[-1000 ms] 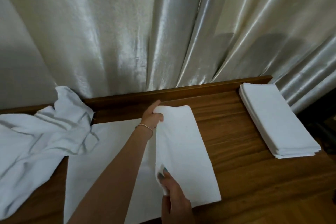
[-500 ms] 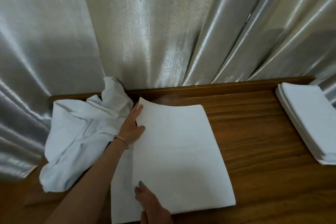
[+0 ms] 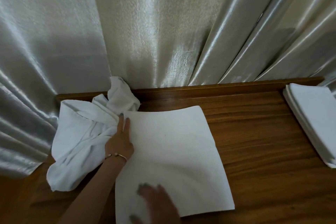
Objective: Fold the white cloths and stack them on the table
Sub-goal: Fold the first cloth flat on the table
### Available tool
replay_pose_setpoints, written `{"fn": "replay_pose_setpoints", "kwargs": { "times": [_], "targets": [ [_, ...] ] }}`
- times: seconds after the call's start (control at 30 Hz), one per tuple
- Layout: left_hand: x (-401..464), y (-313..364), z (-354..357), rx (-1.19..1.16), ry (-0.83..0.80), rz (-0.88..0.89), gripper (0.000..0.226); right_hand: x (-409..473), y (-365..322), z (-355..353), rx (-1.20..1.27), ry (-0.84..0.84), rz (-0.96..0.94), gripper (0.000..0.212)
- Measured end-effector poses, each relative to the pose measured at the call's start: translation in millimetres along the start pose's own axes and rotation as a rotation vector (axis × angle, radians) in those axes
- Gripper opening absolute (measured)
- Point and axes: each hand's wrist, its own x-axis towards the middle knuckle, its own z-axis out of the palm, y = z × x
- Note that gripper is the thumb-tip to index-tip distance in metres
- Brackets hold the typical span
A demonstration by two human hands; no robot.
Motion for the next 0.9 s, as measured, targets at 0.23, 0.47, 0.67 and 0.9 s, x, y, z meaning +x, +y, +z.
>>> {"fn": "replay_pose_setpoints", "kwargs": {
  "times": [0.23,0.47,0.67,0.9],
  "targets": [
    [-7.3,52.2,3.4,0.186,0.298,0.157,0.067,60.1,111.9,-94.8,-0.116,-0.055,1.26,0.077],
    [25.8,181.2,29.7,-0.135,0.048,0.329,0.037,73.0,139.9,-109.1,0.077,-0.416,1.218,0.049],
    [77.1,263.1,56.8,-0.113,-0.215,0.109,0.056,63.0,153.5,-120.5,0.173,-0.65,1.26,0.041],
    [113.1,258.3,58.4,0.044,-0.361,-0.066,0.083,52.0,186.7,-144.0,0.341,-0.779,1.101,0.03]
  ]
}}
